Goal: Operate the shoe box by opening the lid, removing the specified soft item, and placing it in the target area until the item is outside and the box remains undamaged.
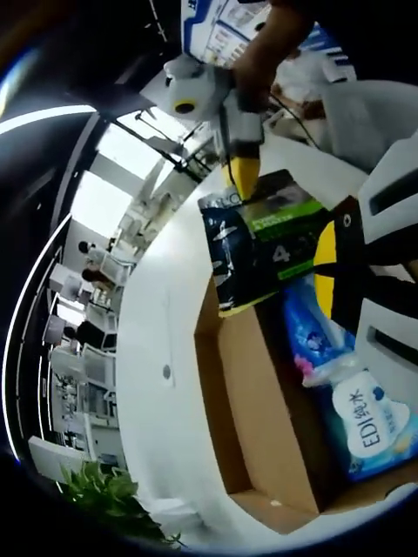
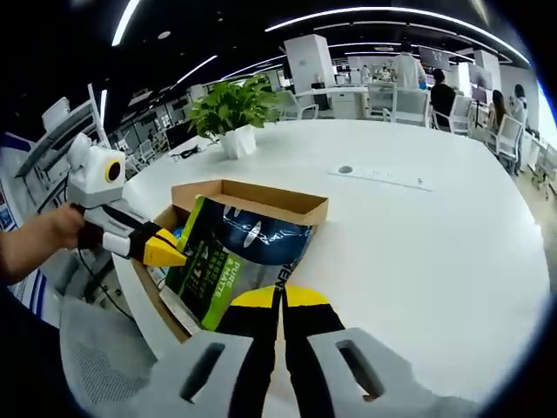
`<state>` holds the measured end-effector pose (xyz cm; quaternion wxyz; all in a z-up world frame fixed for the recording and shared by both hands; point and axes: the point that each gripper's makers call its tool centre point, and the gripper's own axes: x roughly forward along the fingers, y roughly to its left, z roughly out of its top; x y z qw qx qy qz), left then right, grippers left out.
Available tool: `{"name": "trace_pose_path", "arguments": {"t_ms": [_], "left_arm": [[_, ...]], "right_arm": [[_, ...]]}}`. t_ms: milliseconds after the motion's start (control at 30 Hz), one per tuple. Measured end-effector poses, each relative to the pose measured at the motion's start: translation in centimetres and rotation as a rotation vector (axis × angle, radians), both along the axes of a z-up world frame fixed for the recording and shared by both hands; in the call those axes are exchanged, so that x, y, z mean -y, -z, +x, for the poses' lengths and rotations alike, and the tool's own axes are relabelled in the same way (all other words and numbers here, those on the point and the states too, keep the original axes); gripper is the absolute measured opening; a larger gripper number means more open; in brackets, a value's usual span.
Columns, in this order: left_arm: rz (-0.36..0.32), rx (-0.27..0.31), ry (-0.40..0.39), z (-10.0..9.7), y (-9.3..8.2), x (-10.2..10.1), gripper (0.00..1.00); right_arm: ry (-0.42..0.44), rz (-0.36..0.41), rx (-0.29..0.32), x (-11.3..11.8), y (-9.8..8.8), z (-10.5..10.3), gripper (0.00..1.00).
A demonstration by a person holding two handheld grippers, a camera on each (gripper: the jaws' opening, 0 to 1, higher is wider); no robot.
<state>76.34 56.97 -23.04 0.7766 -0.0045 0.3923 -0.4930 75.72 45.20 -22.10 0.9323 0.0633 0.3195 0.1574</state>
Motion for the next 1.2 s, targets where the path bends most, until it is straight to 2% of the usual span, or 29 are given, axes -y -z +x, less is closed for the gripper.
{"name": "trace_pose_path", "arguments": {"t_ms": [400, 967, 1200], "left_arm": [[0.004, -0.006, 0.03, -0.2, 0.1, 3.3, 0.0], [0.017, -0.026, 0.083, -0.1, 0.8, 8.2, 0.0], [0.032, -0.033, 0.096, 0.3, 1.3, 9.6, 0.0]], "right_arm": [[0.063, -0.003, -0.006, 3.1, 0.2, -0.4, 0.0], [0.139, -0.002, -0.005, 8.0, 0.4, 0.3, 0.0], [0.16, -0.005, -0.012, 9.0, 0.5, 0.3, 0.0]]}}
